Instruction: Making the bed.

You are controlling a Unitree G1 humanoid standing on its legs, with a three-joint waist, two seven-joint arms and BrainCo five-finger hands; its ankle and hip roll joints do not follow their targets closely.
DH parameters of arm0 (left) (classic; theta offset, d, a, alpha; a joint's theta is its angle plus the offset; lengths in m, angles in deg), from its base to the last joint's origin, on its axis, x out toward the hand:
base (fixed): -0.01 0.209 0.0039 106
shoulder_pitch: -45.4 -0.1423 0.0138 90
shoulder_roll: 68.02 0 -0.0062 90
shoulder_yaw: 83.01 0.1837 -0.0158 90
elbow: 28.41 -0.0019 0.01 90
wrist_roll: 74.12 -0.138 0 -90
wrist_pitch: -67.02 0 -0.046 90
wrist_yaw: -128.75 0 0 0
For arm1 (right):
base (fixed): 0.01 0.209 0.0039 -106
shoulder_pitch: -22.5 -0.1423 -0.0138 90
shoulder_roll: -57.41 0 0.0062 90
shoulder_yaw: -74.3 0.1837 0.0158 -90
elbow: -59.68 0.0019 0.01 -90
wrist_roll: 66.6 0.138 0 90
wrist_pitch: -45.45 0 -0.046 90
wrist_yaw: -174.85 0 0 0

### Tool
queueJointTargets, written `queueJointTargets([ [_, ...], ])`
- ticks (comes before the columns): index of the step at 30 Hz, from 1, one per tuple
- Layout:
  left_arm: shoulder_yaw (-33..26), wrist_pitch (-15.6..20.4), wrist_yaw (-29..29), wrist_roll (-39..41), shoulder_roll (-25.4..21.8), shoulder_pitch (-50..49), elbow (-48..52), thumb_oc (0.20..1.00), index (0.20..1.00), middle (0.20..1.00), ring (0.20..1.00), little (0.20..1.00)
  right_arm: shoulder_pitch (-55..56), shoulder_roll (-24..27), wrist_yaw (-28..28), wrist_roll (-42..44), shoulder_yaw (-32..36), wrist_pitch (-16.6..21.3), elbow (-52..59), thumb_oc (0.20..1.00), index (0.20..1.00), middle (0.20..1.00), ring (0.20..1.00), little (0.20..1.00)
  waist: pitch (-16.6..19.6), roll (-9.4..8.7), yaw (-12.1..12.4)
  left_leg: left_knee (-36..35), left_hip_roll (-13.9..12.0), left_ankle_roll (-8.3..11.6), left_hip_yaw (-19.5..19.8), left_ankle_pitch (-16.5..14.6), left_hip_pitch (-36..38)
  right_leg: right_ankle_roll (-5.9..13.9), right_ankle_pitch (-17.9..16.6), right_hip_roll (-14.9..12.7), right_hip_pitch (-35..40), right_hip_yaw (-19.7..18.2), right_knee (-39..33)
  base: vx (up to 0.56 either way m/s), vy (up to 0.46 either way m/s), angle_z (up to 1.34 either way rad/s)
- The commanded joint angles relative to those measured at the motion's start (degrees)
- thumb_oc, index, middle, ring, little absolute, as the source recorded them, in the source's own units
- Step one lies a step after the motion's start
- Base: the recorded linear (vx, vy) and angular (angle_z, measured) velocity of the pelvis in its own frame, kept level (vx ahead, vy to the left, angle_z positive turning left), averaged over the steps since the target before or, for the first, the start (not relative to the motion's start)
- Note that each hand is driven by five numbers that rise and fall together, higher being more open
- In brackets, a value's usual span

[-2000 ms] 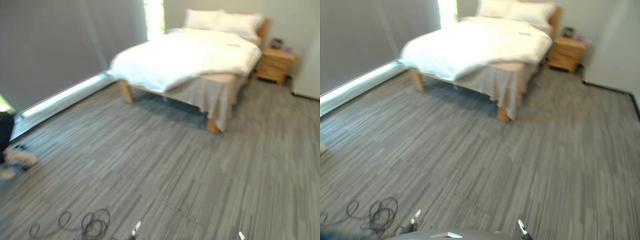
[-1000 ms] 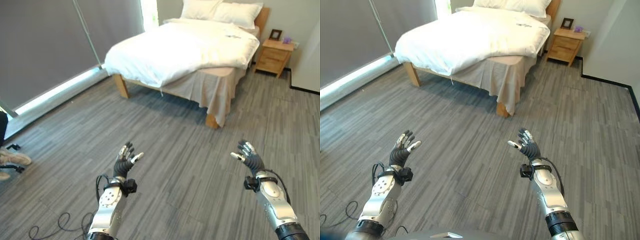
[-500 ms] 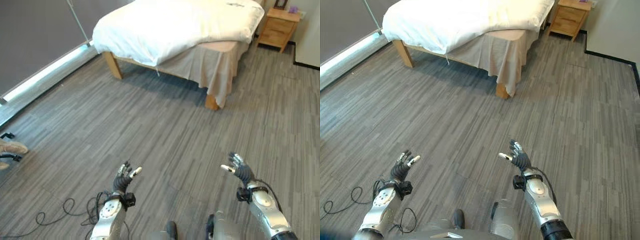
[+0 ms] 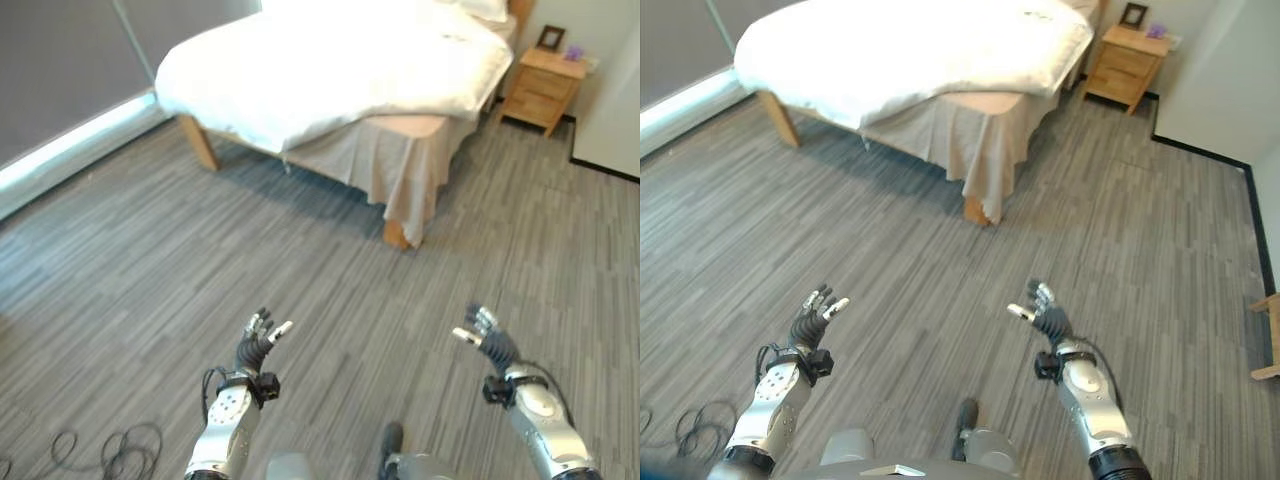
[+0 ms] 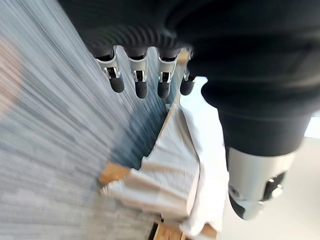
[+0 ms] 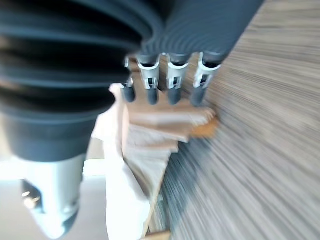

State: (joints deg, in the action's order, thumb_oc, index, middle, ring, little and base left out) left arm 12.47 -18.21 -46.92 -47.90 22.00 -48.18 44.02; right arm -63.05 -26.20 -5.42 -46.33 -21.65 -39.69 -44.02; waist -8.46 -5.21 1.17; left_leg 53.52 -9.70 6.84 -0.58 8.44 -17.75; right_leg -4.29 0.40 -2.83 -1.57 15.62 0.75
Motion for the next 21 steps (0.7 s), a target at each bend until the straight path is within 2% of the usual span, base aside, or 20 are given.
queueJointTargets([
  [1,-1.90,2.75,-1.16,1.19,-1.23,0.88,5.34,1.000,1.000,1.000,1.000,1.000,-5.30,2.70,-1.00,1.29,0.55,2.06,2.45,1.000,1.000,1.000,1.000,1.000,-3.25,0.43,4.57,-18.62,0.71,-1.02,-8.72,1.51,2.01,6.75,-1.86,-2.33,8.46,-1.28,-3.89,0.59,-0.073,0.10],
  [2,-1.71,2.93,-1.67,1.08,-1.58,0.12,5.84,1.000,1.000,1.000,1.000,1.000,-5.10,2.54,-0.59,1.69,0.74,2.20,2.87,1.000,1.000,1.000,1.000,1.000,-2.78,0.43,5.53,-22.29,0.70,-0.93,-9.76,1.94,1.32,7.16,-1.16,-2.40,9.70,-1.47,-4.33,0.48,0.021,0.03],
  [3,-1.75,3.11,-1.94,0.33,-1.73,-0.21,5.82,1.000,1.000,1.000,1.000,1.000,-5.47,2.58,-0.58,1.72,0.69,2.58,2.85,1.000,1.000,1.000,1.000,1.000,-1.85,1.63,6.66,-34.68,1.82,-0.94,-13.02,3.58,1.09,7.99,0.51,-1.38,11.57,-1.26,-4.91,0.67,0.035,-0.12],
  [4,-1.53,3.18,-2.18,0.23,-1.86,-0.83,5.92,1.000,1.000,1.000,1.000,1.000,-5.31,2.22,-0.39,1.27,0.27,2.49,2.53,1.000,1.000,1.000,1.000,1.000,-1.12,1.92,7.64,-39.42,3.47,-1.45,-12.49,3.19,1.51,8.48,1.12,-1.23,13.14,-1.48,-5.21,0.72,0.086,-0.14],
  [5,-1.87,3.30,-2.14,-0.49,-1.71,-1.46,6.21,1.000,1.000,1.000,1.000,1.000,-5.50,1.89,0.15,0.88,-0.60,2.69,2.22,1.000,1.000,1.000,1.000,1.000,-0.16,2.47,8.69,-49.18,5.81,-1.69,-12.38,4.92,2.24,9.19,2.03,-0.51,14.75,-1.92,-5.69,0.63,0.048,-0.15],
  [7,-2.29,3.14,-2.22,-1.24,-1.44,-2.18,6.82,1.000,1.000,1.000,1.000,1.000,-5.87,1.10,0.79,0.02,-1.28,2.12,1.82,1.000,1.000,1.000,1.000,1.000,1.63,2.67,9.53,-54.11,6.27,-1.95,-15.84,6.07,2.63,10.00,2.62,0.33,17.61,-1.29,-5.69,0.51,0.013,-0.16],
  [8,-2.31,3.08,-2.21,-1.25,-1.46,-2.28,6.92,1.000,1.000,1.000,1.000,1.000,-5.84,1.07,0.79,0.01,-1.31,2.11,1.83,1.000,1.000,1.000,1.000,1.000,1.57,2.50,9.61,-54.53,6.47,-1.99,-16.04,6.22,3.00,10.08,2.67,0.12,17.76,-1.37,-5.72,0.40,-0.014,-0.12],
  [9,-2.76,3.09,-2.45,-1.89,-1.43,-3.03,7.40,1.000,1.000,1.000,1.000,1.000,-6.10,0.68,1.85,-0.45,-1.81,1.86,1.88,1.000,1.000,1.000,1.000,1.000,2.17,1.91,10.28,-53.16,7.29,-2.71,-16.49,5.84,3.40,10.80,1.94,-0.52,18.89,-1.23,-4.90,0.40,0.004,0.02],
  [10,-3.78,3.20,-2.58,-1.72,-1.90,-3.97,8.59,1.000,1.000,1.000,1.000,1.000,-6.23,-0.18,2.29,-0.50,-2.75,1.42,2.66,1.000,1.000,1.000,1.000,1.000,3.07,1.12,10.70,-52.77,8.20,-4.81,-15.62,3.45,4.53,11.58,1.59,-1.56,18.73,-1.80,-2.35,0.75,0.100,-0.28],
  [11,-3.00,3.21,-2.75,-3.35,-2.67,-3.40,8.30,1.000,1.000,1.000,1.000,1.000,-6.30,-2.28,2.86,-0.04,-4.37,1.82,2.27,1.000,1.000,1.000,1.000,1.000,3.78,-0.53,10.57,-52.93,11.19,-7.73,-15.78,1.34,7.06,14.83,-5.82,-5.65,16.97,-1.20,8.02,0.66,0.192,-0.39],
  [12,-2.89,2.93,-2.72,-4.26,-3.11,-3.25,8.84,1.000,1.000,1.000,1.000,1.000,-6.28,-3.34,3.12,0.37,-5.01,1.58,2.25,1.000,1.000,1.000,1.000,1.000,3.80,-0.45,10.66,-54.22,11.85,-9.14,-15.92,0.33,9.39,16.30,-11.54,-7.58,13.67,-1.97,17.28,0.65,0.262,-0.48],
  [13,-2.83,2.77,-2.72,-4.23,-3.31,-3.26,9.30,1.000,1.000,1.000,1.000,1.000,-5.72,-4.34,3.25,2.25,-5.08,1.59,2.17,1.000,1.000,1.000,1.000,1.000,3.49,0.34,10.14,-55.77,12.25,-10.22,-15.26,-0.44,12.28,16.91,-16.54,-8.59,10.81,-2.84,25.23,0.50,0.234,-0.10],
  [15,-2.44,2.78,-3.23,-3.64,-3.69,-3.19,10.22,1.000,1.000,1.000,1.000,1.000,-5.04,-5.17,3.54,2.27,-5.10,1.52,2.02,1.000,1.000,1.000,1.000,1.000,2.21,2.60,8.27,-56.92,11.61,-11.47,-12.74,-2.53,17.43,16.01,-18.86,-9.86,5.73,-3.03,34.43,0.51,0.150,0.29],
  [16,-2.29,2.91,-3.25,-4.03,-3.93,-2.91,9.94,1.000,1.000,1.000,1.000,1.000,-5.02,-4.98,3.12,1.39,-5.15,1.40,1.50,1.000,1.000,1.000,1.000,1.000,1.21,3.39,6.92,-57.33,11.60,-12.00,-11.12,-3.76,19.49,15.42,-15.91,-10.14,2.02,-3.27,38.99,0.44,0.037,0.99],
  [17,-2.19,2.87,-3.38,-4.34,-4.46,-2.67,10.16,1.000,1.000,1.000,1.000,1.000,-4.76,-5.14,2.75,0.51,-4.86,1.14,1.61,1.000,1.000,1.000,1.000,1.000,0.63,4.02,5.89,-57.64,11.36,-12.00,-9.50,-4.83,21.69,14.74,-13.17,-11.15,-1.38,-3.10,40.23,0.44,-0.034,1.74],
  [18,-2.18,2.76,-3.52,-4.63,-4.69,-2.52,10.24,1.000,1.000,1.000,1.000,1.000,-4.43,-5.28,2.58,0.71,-4.43,0.94,1.82,1.000,1.000,1.000,1.000,1.000,0.33,4.07,5.19,-57.71,11.28,-11.59,-8.52,-5.24,23.23,14.15,-11.70,-12.99,-2.69,-2.22,37.68,0.50,-0.131,1.21],
  [19,-2.08,2.84,-3.80,-4.60,-4.95,-2.52,10.34,1.000,1.000,1.000,1.000,1.000,-3.91,-5.46,2.85,1.47,-3.72,0.91,2.55,1.000,1.000,1.000,1.000,1.000,0.06,4.41,4.26,-57.99,10.48,-10.52,-7.18,-5.41,24.81,13.56,-11.03,-15.32,-3.85,0.19,31.69,0.62,-0.255,1.23],
  [20,-1.66,2.74,-4.65,-4.16,-4.98,-3.20,10.25,1.000,1.000,1.000,1.000,1.000,-3.07,-4.84,3.30,1.18,-2.69,0.81,3.46,1.000,1.000,1.000,1.000,1.000,0.10,3.95,3.57,-58.24,10.30,-8.87,-6.07,-6.36,26.14,14.58,-12.32,-17.98,-4.49,2.21,22.93,0.67,-0.357,1.07],
  [21,-1.46,2.86,-4.81,-4.89,-5.14,-3.29,9.49,1.000,1.000,1.000,1.000,1.000,-2.67,-4.62,3.18,0.71,-2.09,0.84,3.60,1.000,1.000,1.000,1.000,1.000,-0.03,3.34,2.62,-58.51,9.93,-7.31,-5.03,-7.33,27.82,15.43,-13.44,-16.65,-3.82,2.79,11.73,0.65,-0.365,1.12],
])
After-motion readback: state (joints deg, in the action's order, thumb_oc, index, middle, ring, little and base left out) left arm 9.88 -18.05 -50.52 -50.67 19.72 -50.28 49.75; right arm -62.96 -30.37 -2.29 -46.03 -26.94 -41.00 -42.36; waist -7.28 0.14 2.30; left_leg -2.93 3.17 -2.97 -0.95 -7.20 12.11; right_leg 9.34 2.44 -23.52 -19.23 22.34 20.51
